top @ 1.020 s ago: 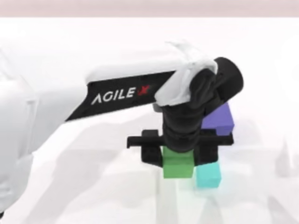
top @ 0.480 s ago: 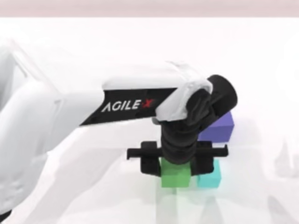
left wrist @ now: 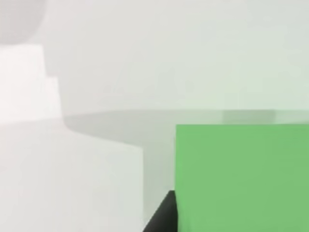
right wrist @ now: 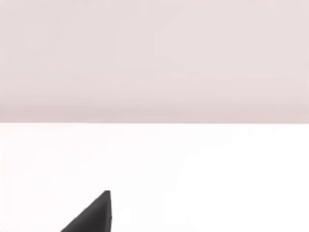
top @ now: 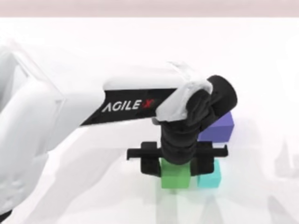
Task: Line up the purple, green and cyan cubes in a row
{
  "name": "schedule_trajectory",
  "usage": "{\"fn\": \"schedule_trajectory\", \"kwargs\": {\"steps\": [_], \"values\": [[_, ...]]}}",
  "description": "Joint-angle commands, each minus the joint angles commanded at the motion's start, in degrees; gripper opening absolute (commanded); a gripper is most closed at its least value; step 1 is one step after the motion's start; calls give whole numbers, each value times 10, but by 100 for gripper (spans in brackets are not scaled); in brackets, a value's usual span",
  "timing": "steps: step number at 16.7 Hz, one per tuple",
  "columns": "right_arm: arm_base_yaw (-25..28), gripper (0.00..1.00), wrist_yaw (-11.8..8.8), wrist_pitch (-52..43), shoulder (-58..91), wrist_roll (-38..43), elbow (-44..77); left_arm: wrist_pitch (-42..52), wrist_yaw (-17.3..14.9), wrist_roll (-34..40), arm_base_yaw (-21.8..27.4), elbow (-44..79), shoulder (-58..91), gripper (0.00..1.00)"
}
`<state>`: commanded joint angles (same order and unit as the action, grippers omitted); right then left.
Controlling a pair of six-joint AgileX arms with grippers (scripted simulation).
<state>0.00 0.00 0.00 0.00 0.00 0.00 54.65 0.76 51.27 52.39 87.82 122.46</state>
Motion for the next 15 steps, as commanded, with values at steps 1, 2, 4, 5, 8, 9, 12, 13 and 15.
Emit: {"fn": "schedule_trajectory", "kwargs": {"steps": [1, 2, 4, 5, 8, 9, 12, 13, 15], "values": [[0, 100, 0, 0, 0, 0, 0, 0, 0, 0, 0, 0, 0, 75], [0, 100, 0, 0, 0, 0, 0, 0, 0, 0, 0, 0, 0, 83], [0, 100, 0, 0, 0, 0, 0, 0, 0, 0, 0, 0, 0, 98], [0, 100, 0, 0, 0, 0, 0, 0, 0, 0, 0, 0, 0, 100], [0, 100, 0, 0, 0, 0, 0, 0, 0, 0, 0, 0, 0, 100], [0, 100, 0, 0, 0, 0, 0, 0, 0, 0, 0, 0, 0, 100], [0, 100, 0, 0, 0, 0, 0, 0, 0, 0, 0, 0, 0, 100], [0, 100, 0, 0, 0, 0, 0, 0, 0, 0, 0, 0, 0, 100], [0, 100, 0, 0, 0, 0, 0, 10, 0, 1, 1, 10, -3, 100]]}}
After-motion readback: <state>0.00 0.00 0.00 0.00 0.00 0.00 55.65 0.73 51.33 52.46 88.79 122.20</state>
